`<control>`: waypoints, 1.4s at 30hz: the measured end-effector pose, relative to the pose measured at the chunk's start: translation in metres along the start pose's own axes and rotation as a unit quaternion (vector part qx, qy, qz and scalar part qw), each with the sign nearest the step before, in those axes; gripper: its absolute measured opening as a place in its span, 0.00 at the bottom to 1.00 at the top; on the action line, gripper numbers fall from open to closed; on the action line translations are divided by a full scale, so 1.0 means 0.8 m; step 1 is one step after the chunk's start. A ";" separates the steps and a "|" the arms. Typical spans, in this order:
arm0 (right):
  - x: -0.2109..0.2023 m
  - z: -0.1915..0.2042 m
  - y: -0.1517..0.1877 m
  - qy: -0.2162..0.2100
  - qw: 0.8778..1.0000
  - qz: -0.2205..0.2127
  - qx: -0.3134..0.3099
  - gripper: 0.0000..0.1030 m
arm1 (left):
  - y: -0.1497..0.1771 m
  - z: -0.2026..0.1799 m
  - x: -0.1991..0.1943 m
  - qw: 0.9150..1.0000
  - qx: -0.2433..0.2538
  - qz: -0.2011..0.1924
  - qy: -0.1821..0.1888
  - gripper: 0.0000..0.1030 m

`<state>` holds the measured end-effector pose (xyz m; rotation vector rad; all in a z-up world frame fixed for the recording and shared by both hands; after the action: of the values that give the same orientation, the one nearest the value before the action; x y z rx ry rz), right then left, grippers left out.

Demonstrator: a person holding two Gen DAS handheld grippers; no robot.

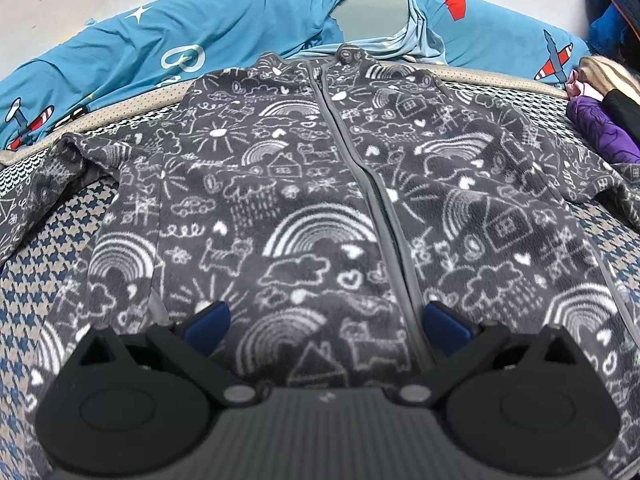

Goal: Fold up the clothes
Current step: 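Lift the sleeve cuff high with the right tool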

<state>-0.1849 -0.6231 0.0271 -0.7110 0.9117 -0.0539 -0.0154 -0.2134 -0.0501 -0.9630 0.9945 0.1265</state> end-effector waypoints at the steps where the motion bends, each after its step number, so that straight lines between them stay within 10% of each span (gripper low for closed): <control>1: 0.001 -0.007 -0.002 0.000 1.000 0.001 0.010 0.36 | 0.000 0.000 0.000 1.000 0.000 0.000 0.000 1.00; 11: 0.007 -0.021 -0.003 0.004 1.000 0.002 0.011 0.57 | 0.000 -0.001 0.000 1.000 -0.001 0.002 -0.003 1.00; 20: 0.045 -0.011 0.007 0.007 0.999 0.043 0.007 0.57 | 0.000 -0.002 0.000 1.000 -0.002 0.002 -0.003 1.00; 26: 0.040 0.002 0.005 -0.033 0.999 0.033 0.012 0.11 | 0.000 0.000 -0.001 1.000 -0.002 0.003 -0.002 1.00; 42: -0.045 0.054 -0.033 -0.249 0.961 -0.086 0.084 0.07 | -0.009 0.006 -0.013 1.000 -0.015 0.004 0.009 1.00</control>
<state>-0.1693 -0.6082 0.0856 -0.6038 0.3568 -0.1008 -0.0145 -0.2110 -0.0368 -0.9895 1.0157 0.1399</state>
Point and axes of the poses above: each gripper's, at about its wrist camera, not at the fingertips, and x roughly the way its jaws point, z to its left, y to its underside, the point moved 5 cm from there along x, roughly the way its jaws point, and after that the axes turned 15 degrees about x, right-handed, at the moved point
